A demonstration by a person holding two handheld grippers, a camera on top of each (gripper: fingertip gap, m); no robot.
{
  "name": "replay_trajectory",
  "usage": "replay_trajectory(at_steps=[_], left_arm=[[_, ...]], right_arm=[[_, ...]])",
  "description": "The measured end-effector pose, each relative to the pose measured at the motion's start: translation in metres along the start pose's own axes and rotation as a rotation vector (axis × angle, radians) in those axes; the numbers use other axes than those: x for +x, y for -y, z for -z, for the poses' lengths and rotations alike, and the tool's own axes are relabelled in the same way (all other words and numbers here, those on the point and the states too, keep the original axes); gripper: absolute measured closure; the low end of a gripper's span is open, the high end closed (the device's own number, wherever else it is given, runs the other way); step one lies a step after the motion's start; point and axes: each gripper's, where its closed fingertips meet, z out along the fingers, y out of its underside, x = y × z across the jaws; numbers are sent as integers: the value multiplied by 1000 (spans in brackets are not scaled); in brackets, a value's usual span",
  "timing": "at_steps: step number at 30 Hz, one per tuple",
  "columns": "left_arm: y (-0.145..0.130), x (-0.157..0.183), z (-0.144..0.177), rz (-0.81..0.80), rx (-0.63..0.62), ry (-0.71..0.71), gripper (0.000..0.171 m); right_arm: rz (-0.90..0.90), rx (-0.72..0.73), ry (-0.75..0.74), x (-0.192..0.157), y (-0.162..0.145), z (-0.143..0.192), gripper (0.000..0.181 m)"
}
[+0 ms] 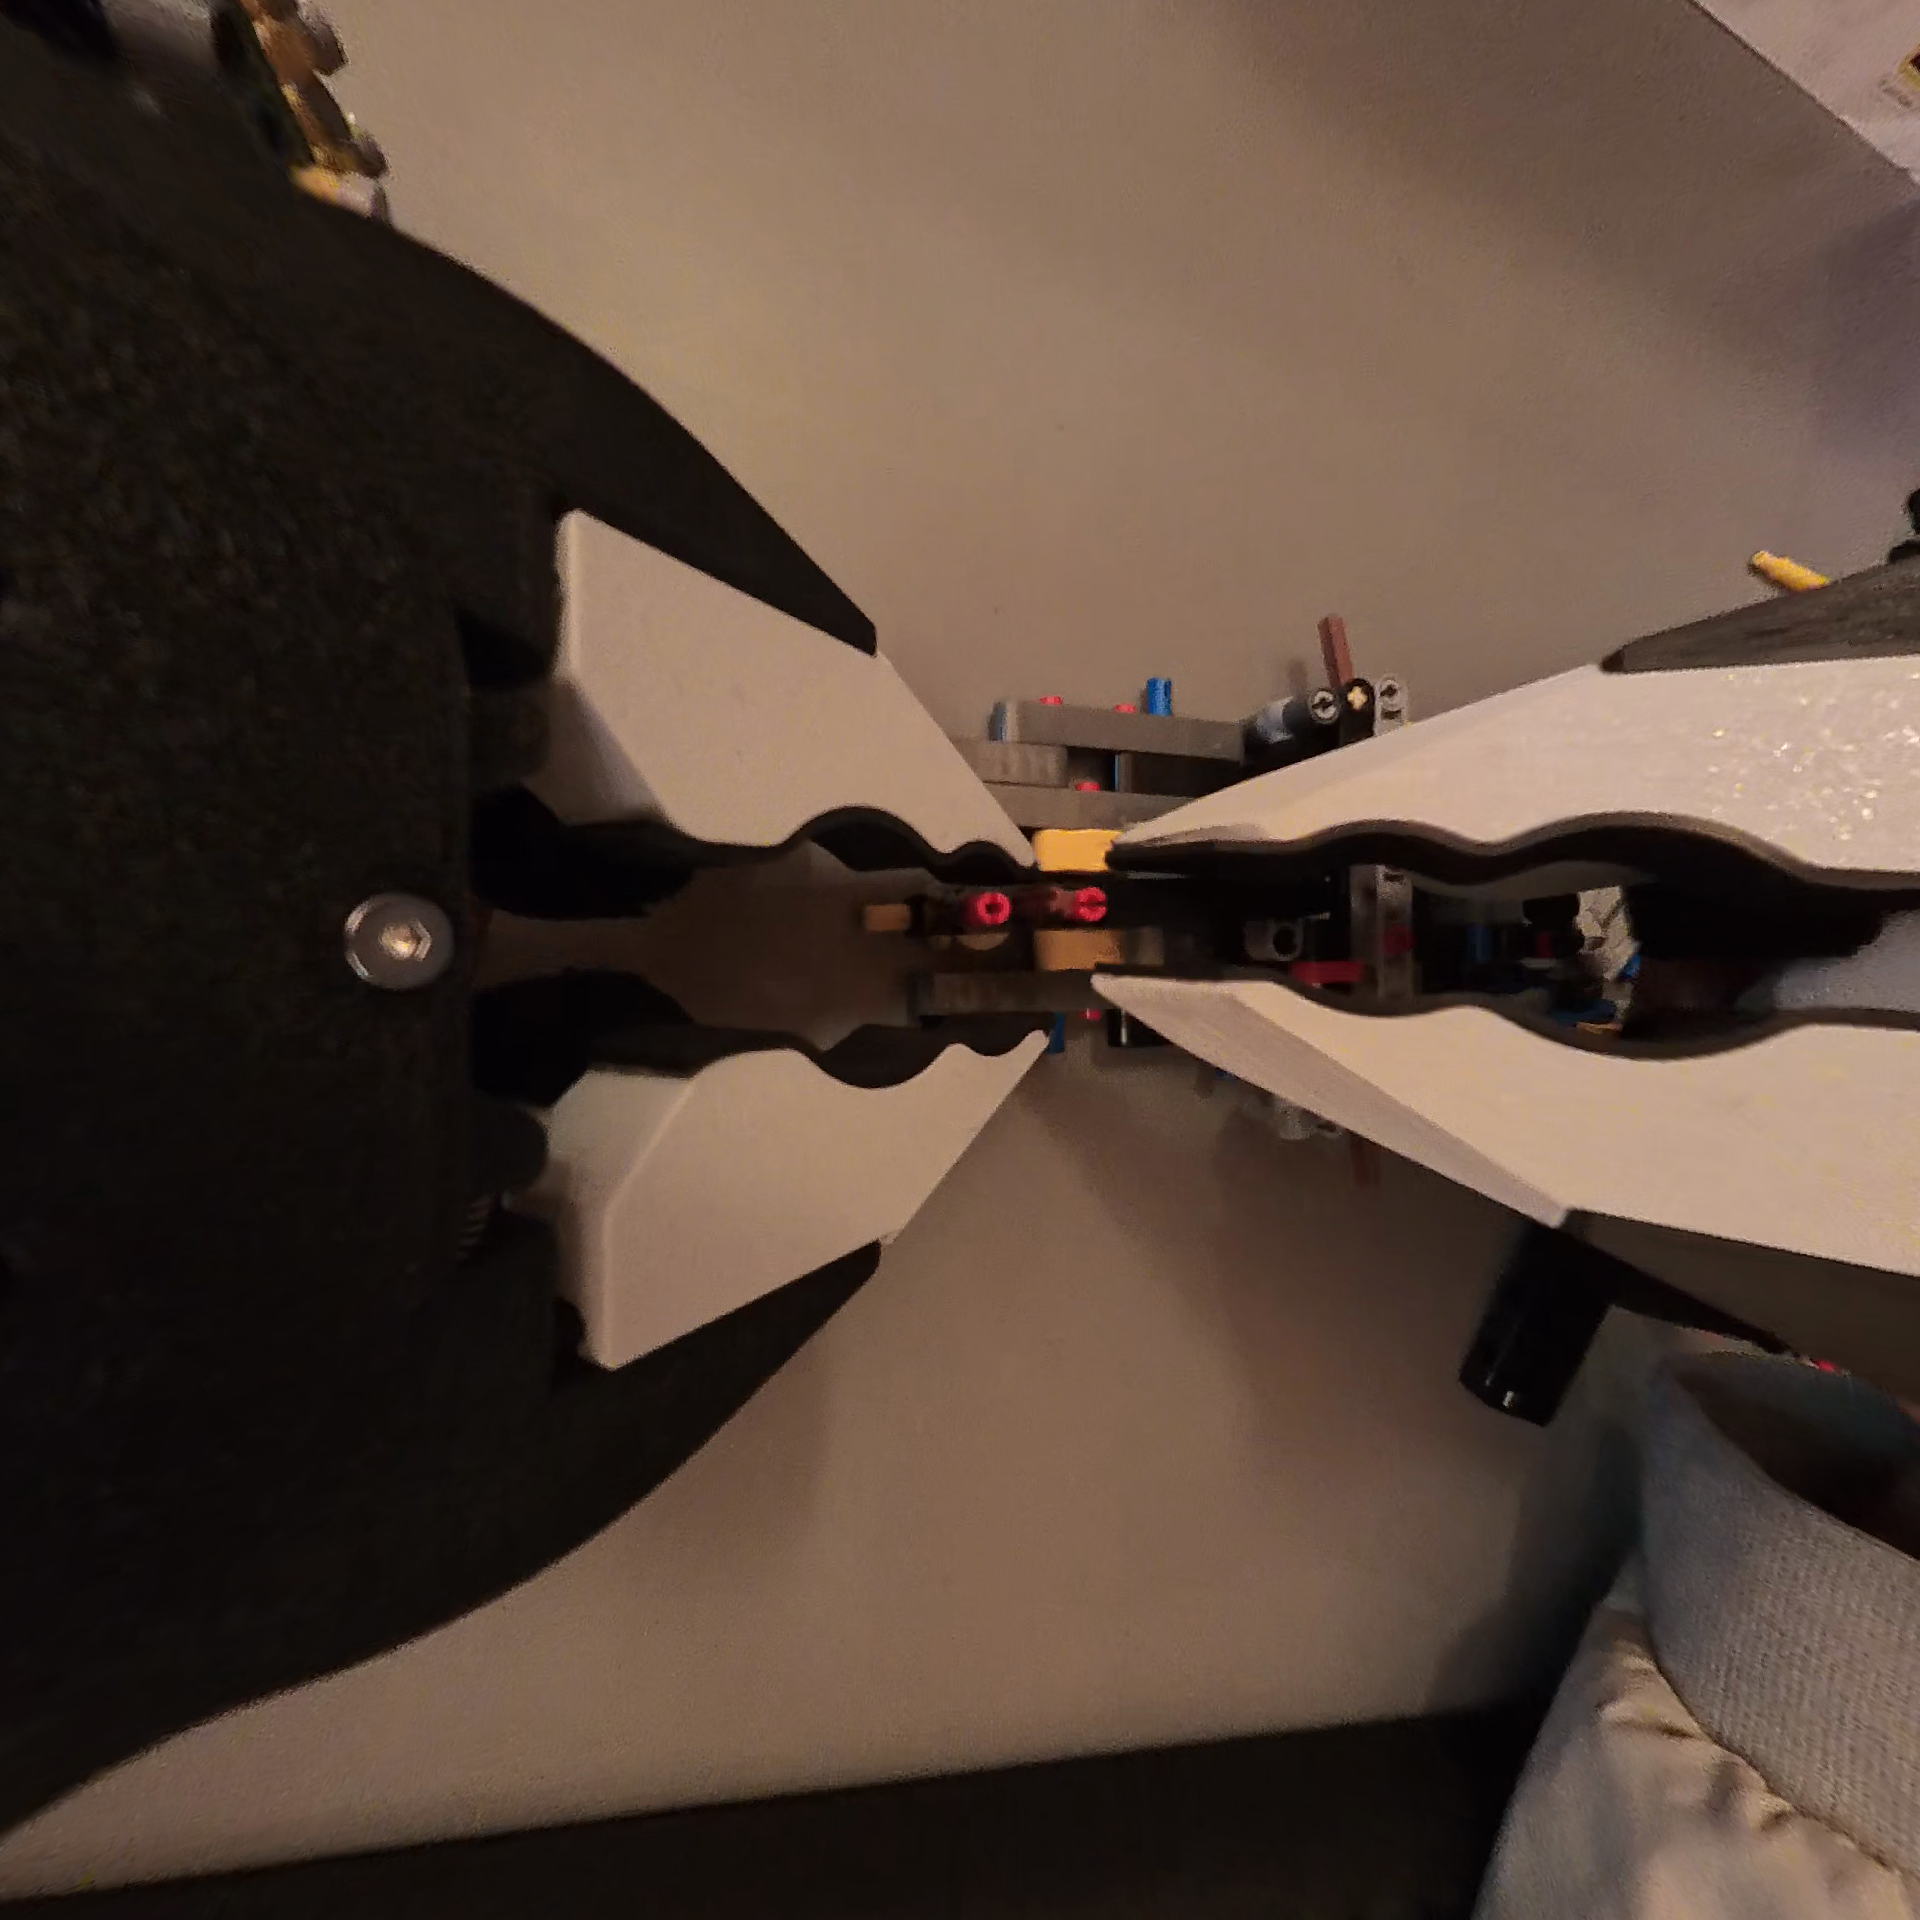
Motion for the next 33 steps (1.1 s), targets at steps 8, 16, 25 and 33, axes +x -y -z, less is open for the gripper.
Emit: replay_trajectory(at_steps=[8, 16, 25, 33], left_arm=[[2, 1, 7, 82, 42, -68, 145], [3, -4, 1, -6, 27, -8, 164], [-4, 1, 8, 1, 26, -15, 163], [-1, -3, 7, 10, 30, -5, 164]], right_arm=[[8, -25, 10, -1, -2, -3, 173], [-23, -78, 21, 0, -7, -1, 175], [-249, 365, 48, 29, 15, 98, 176], [-432, -247, -370, 42, -101, 147, 174]])
